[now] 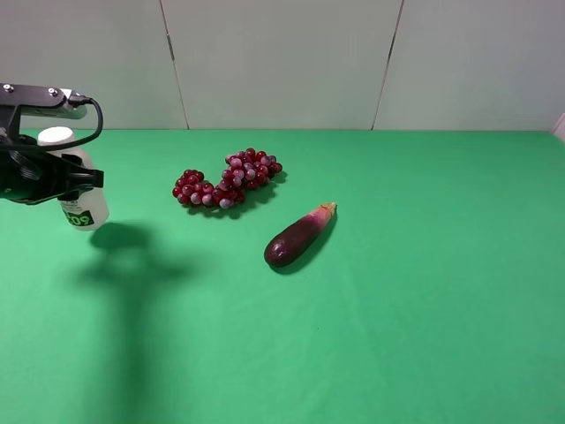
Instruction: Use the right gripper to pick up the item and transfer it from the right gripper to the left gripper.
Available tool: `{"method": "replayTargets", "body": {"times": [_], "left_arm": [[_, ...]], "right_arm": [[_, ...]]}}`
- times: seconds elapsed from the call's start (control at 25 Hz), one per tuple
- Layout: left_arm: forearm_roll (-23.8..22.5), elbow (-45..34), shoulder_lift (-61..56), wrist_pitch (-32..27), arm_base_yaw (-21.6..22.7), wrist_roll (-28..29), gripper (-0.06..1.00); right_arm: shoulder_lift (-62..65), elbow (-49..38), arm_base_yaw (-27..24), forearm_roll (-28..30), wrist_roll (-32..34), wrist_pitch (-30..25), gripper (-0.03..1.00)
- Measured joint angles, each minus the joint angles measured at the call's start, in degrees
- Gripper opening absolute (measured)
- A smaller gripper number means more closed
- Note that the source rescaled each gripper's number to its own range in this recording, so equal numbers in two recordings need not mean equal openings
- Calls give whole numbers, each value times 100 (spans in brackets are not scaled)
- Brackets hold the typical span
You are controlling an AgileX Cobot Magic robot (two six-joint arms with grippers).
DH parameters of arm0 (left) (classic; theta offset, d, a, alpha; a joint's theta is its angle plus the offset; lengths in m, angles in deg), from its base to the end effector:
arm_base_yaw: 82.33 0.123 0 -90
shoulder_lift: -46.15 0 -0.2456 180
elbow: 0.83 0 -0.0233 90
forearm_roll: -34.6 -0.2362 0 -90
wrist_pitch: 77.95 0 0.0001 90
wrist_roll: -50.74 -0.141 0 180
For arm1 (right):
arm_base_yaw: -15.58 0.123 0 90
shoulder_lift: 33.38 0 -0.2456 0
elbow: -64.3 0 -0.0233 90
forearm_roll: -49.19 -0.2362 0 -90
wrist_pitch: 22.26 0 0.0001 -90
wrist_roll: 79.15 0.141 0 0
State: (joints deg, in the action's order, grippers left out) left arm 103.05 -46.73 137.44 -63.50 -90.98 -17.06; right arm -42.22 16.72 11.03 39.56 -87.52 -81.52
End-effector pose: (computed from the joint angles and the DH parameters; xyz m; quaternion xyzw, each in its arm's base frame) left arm 0.2871 -0.0107 0.1197 0.0207 0.9075 0.0757 0.4126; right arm 0.0687 0.0149 0.2510 -0.0302 0.8430 0.0237 0.5365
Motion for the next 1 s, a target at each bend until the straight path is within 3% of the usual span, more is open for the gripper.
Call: {"method": "replayTargets", "body": {"times": [0.24,0.52,1.0], "left_arm": [[-241,-117,0,280,0,169,0],[-1065,-257,62,705,0,1603,0],[-2359,-274,89,738,0,3090,0]], "right_arm": [[0,0,0,0,0,0,88],[0,0,0,0,0,0,88],[0,0,0,0,0,0,88]]}}
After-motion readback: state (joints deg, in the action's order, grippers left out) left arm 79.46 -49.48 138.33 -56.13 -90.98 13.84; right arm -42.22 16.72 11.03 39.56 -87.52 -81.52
